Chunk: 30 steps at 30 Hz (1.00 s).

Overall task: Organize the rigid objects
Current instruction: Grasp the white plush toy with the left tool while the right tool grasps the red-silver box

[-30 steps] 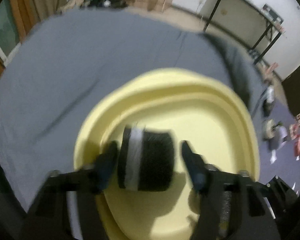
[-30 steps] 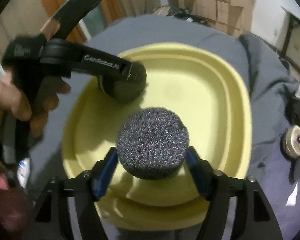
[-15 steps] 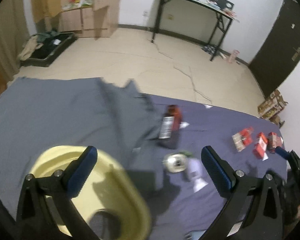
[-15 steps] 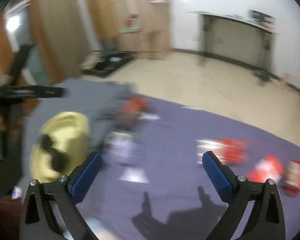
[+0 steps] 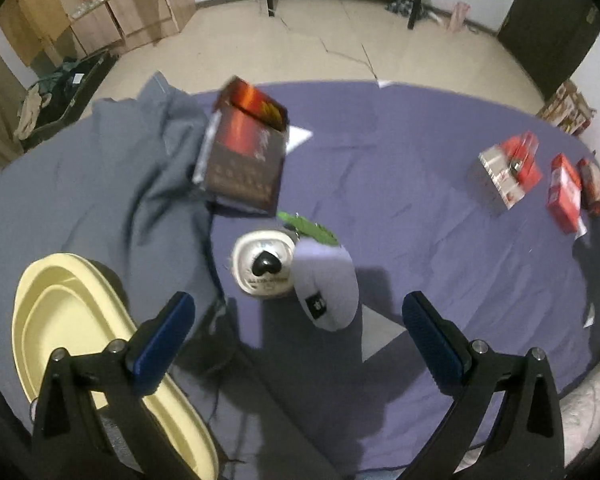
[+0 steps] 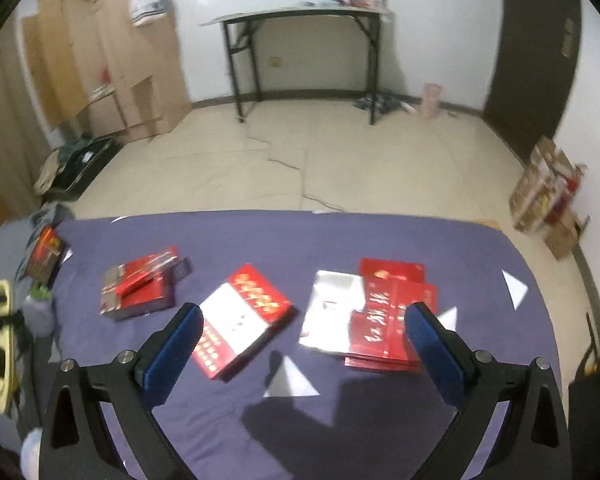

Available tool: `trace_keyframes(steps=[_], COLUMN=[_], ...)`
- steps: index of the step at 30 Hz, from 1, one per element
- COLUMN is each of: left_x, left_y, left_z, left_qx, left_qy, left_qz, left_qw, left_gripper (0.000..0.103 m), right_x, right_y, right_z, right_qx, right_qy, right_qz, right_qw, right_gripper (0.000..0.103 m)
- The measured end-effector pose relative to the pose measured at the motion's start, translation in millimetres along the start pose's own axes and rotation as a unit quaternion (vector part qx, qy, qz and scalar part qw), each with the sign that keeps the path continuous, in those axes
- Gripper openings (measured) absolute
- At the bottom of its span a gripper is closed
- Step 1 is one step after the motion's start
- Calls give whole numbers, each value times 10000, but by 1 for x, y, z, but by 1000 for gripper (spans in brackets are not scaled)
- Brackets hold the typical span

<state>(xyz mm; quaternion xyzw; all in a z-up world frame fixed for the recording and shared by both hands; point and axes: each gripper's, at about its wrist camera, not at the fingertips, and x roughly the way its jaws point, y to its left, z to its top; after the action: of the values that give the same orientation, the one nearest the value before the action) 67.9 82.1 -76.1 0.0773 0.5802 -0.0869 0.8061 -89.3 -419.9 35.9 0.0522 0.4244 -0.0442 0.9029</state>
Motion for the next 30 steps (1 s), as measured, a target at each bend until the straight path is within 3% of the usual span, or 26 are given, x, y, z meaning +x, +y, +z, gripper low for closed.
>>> trace_keyframes(steps=[5,9,13,16,20,22,26,30], left_x=[5,9,15,21,25,23,19,16], left_y=[-3,3,-7,-17,-20,-21,-16,-7], left_z=[7,12,12,12,10,10,9,10], left_qx=[-99,-298,-23,208,324,352,291,213], left_qy=[-187,-213,-150,-95,-137,-197,-245,-270], left_qz=[61,-141,-221,-171,-2,119,24,74], left_qw=[9998,9992,9996,9996,9994,9991,9993,9994], left_gripper=[103,102,101,90,88,79,75,60], right_x=[15,23,28,32,39,44,51,56], right_y=[12,0,-3,1,8,8,2,4], right_z=[2,7,7,11,16,13,7,9], right_qx=[23,195,274,254,324,355,574,449], right_qy=[178,174,322,319,228,255,349,429], right_qz=[-160,-339,-384,-497,-435,-538,-580,-615], right_qw=[9997,9991,9984,9979,9983,9976,9960,9962], right_gripper=[103,103,103,103,103,103,103,103])
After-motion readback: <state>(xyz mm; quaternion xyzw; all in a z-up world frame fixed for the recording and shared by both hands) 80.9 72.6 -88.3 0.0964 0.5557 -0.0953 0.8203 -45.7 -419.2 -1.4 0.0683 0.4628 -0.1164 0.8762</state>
